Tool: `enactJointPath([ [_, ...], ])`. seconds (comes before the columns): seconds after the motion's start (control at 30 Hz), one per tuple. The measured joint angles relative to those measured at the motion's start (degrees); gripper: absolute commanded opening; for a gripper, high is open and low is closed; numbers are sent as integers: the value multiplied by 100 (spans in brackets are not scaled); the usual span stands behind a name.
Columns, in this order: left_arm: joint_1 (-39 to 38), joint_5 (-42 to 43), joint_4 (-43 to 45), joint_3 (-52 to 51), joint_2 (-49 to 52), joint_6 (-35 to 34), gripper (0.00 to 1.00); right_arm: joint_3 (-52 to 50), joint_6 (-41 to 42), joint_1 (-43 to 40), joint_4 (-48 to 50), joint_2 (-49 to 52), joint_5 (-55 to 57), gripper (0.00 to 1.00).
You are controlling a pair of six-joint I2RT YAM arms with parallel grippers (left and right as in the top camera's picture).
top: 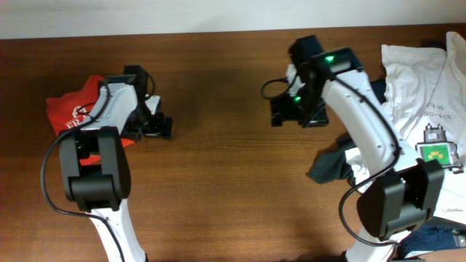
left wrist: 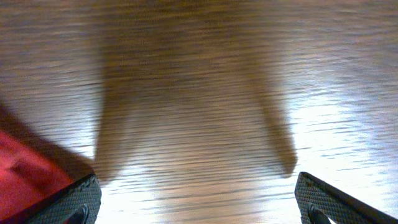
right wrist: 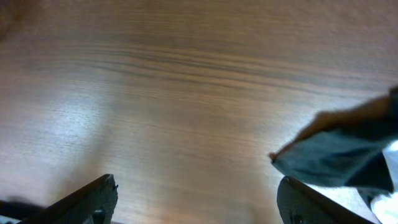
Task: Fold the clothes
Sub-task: 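Push the folded shirt to the table's left edge with the left gripper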
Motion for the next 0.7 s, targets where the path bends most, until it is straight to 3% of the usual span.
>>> enactJointPath([
  [0.17,227,-46,205,11,0,-9,99,-9,-33,-289,-186,0,-50,86],
  [0.33,1705,-42,533,11,0,-140,99,-11,-33,-289,-245,0,-70,86],
  [0.43,2133,0,599,11,0,-157,99,-11,-35,-289,-247,0,-70,86],
  [0.5,2105,256,595,11,0,-149,99,-11,-33,-289,-247,0,-70,86],
  [0.7,791,280,352,39,-721,-131,99,-11,-55,-289,-181,0,-87,96],
])
